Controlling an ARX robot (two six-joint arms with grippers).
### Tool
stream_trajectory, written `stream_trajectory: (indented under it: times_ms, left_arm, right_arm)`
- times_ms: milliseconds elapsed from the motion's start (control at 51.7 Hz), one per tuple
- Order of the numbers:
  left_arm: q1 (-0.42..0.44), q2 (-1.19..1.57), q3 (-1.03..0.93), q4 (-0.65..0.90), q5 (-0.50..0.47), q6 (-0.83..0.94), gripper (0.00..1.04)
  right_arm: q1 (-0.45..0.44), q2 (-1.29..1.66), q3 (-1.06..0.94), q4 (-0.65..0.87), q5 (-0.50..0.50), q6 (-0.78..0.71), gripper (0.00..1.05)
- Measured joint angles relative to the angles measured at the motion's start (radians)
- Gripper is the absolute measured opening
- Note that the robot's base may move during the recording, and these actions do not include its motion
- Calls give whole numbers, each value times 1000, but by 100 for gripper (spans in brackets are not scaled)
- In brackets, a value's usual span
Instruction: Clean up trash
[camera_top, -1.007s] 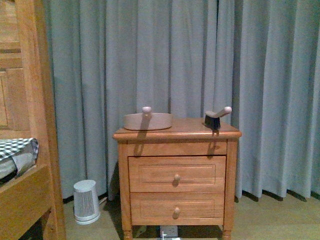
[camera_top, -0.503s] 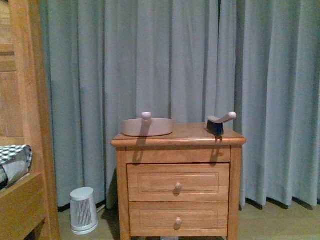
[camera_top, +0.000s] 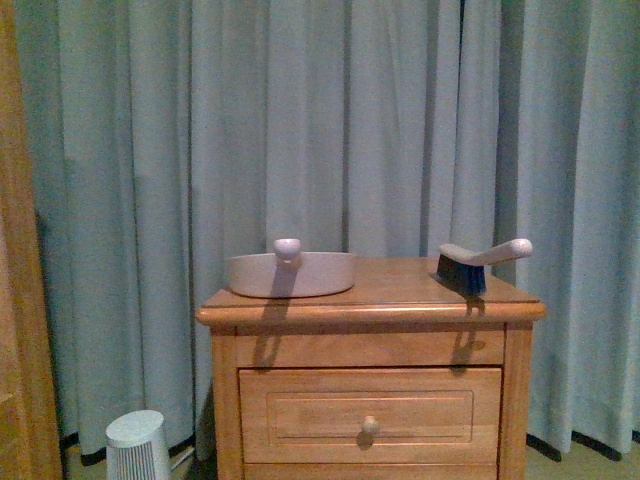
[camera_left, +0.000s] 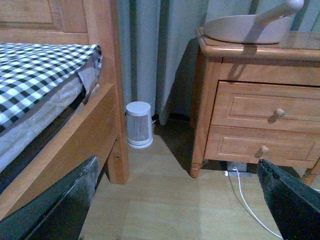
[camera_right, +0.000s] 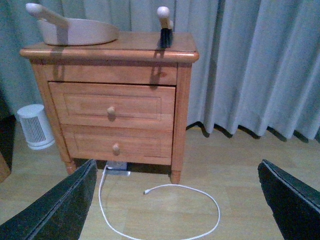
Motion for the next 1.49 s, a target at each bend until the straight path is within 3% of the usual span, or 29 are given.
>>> stream_trajectory:
  times_ms: [1491]
  left_arm:
    - [0, 0, 0, 0, 0, 0, 97]
  right_arm:
    - [0, 0, 0, 0, 0, 0, 97]
